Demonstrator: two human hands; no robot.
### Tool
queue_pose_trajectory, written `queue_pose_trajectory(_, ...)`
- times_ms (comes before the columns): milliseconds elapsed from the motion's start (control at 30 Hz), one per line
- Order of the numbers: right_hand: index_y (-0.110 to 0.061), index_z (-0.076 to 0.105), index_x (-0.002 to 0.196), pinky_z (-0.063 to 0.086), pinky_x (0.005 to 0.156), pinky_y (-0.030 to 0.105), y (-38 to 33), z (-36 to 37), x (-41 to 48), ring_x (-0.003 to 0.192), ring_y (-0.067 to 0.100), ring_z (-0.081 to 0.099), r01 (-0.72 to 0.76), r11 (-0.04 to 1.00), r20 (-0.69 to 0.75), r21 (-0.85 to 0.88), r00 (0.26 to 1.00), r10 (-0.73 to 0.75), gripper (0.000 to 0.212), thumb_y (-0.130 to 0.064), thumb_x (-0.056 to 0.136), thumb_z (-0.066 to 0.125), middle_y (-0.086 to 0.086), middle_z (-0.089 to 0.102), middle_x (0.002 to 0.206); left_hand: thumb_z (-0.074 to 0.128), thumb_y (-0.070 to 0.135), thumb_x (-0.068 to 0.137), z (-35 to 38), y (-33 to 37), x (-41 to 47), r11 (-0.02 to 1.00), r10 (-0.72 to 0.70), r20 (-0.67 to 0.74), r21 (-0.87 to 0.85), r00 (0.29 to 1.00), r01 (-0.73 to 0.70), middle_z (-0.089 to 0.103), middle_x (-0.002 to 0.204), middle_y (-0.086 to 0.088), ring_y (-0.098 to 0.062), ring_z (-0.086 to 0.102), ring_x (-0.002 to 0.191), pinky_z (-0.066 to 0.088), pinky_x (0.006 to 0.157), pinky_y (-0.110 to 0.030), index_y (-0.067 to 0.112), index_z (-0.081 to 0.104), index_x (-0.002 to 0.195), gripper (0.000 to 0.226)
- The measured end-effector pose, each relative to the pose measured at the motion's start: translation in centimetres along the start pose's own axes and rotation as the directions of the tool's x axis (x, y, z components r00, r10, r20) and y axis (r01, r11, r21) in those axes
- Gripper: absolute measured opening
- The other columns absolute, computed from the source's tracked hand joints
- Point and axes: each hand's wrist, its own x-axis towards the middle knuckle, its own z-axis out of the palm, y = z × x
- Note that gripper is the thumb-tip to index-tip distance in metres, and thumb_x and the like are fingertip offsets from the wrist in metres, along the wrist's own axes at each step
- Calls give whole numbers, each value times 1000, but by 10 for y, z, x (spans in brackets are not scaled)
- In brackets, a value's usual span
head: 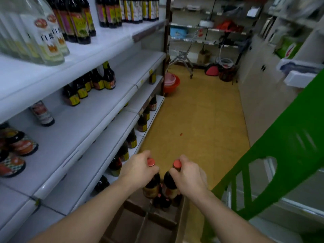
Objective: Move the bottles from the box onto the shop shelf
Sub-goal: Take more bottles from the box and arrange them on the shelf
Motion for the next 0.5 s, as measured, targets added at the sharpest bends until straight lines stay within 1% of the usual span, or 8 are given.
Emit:
queue_pose_trajectory(67, -27, 47, 91, 56, 76, 41, -10, -10, 6, 82, 27, 65, 20, 1000, -4, -8, 1000, -20, 18, -43, 90, 55, -4, 64, 84, 65, 40, 78, -12, 3, 4, 1000, 13, -24, -17, 1000, -13, 58, 71, 3, -17, 58, 67, 36, 52, -32, 22, 48, 77, 25)
queue_pose_trajectory(200, -26, 42, 82, 53, 71, 39, -32, -31, 19, 79, 27, 64, 36, 999, -24, -1, 999, -36, 22, -40, 89, 57, -5, 61, 78, 66, 40, 78, -40, 9, 15, 999, 42, -60, -20, 997, -44, 57, 70, 4, -14, 56, 66, 34, 52, -32, 23, 48, 76, 25)
queue_pose_trajectory(333, -26, 41, 79, 52, 66, 39, -57, -49, 33, 74, 23, 62, 84, 996, -43, 19, 996, -83, 24, -37, 91, 59, -5, 58, 74, 67, 40, 78, -65, 10, 29, 998, 64, -107, -14, 992, -66, 56, 68, 2, -15, 56, 63, 35, 50, -32, 23, 49, 75, 25)
queue_pose_trajectory(500, -27, 45, 81, 54, 66, 42, -87, -65, 51, 73, 22, 62, 133, 991, -55, 20, 990, -132, 20, -37, 89, 60, -3, 59, 74, 66, 40, 74, -91, 2, 47, 992, 86, -123, -84, 989, -97, 57, 68, 1, -19, 59, 65, 39, 53, -34, 24, 50, 74, 23)
